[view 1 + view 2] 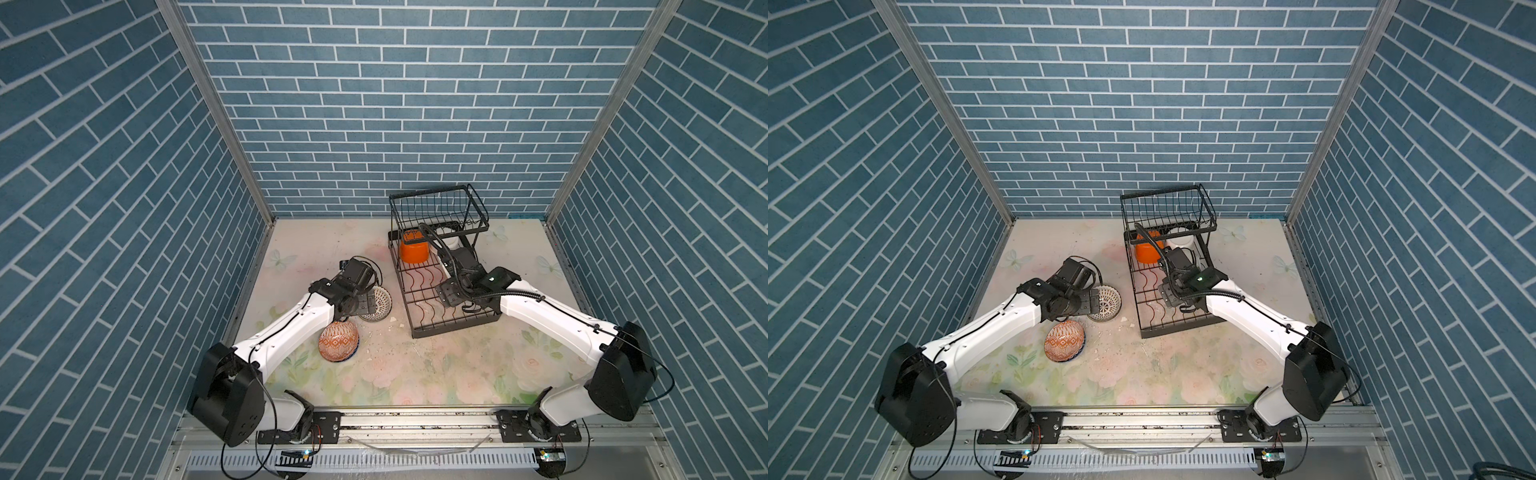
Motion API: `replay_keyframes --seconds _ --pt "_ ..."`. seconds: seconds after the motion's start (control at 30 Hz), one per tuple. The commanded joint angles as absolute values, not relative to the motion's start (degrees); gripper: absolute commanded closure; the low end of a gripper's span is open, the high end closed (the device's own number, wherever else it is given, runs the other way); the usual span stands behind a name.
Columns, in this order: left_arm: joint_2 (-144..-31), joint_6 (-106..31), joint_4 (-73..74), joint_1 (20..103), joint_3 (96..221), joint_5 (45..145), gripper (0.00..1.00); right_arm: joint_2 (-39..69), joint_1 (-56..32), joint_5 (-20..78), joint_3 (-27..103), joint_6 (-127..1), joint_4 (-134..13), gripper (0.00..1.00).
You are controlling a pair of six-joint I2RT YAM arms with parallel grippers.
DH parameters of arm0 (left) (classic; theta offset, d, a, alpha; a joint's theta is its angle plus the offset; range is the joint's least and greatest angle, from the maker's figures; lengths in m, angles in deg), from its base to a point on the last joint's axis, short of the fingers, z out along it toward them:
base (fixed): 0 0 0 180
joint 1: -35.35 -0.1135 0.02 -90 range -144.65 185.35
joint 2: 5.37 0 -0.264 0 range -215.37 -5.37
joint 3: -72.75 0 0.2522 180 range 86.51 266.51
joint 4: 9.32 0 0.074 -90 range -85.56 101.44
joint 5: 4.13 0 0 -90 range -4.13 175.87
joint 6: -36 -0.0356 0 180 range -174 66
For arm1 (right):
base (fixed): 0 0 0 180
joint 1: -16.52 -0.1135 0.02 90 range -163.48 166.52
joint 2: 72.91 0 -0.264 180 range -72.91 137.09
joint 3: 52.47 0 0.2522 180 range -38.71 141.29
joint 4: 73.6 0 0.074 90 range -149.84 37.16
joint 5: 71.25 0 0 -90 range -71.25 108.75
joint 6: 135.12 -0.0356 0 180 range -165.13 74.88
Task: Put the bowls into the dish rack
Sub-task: 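Withdraw the right gripper from the rack while the left gripper lowers to the maroon-patterned bowl, then close the left gripper on the rim of the maroon-patterned bowl and lift it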
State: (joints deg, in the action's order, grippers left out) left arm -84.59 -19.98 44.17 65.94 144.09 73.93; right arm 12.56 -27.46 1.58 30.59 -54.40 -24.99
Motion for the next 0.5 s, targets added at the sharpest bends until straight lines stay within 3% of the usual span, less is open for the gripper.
replay_keyframes --seconds 0.0,0.13,0.47 --pt "-86.5 -21.5 45.6 65.2 146.0 72.9 0.04 11.8 -27.4 3.3 28.9 -56.9 -25.9 0.18" --pt "-89.4 -22.2 45.4 64.9 147.3 73.7 0.09 12.4 -27.4 4.0 28.8 -56.6 -26.4 0.19" --pt "-96.0 -22.4 44.4 64.5 149.6 75.5 0.4 13.3 -27.4 5.5 29.0 -56.4 -26.9 0.21"
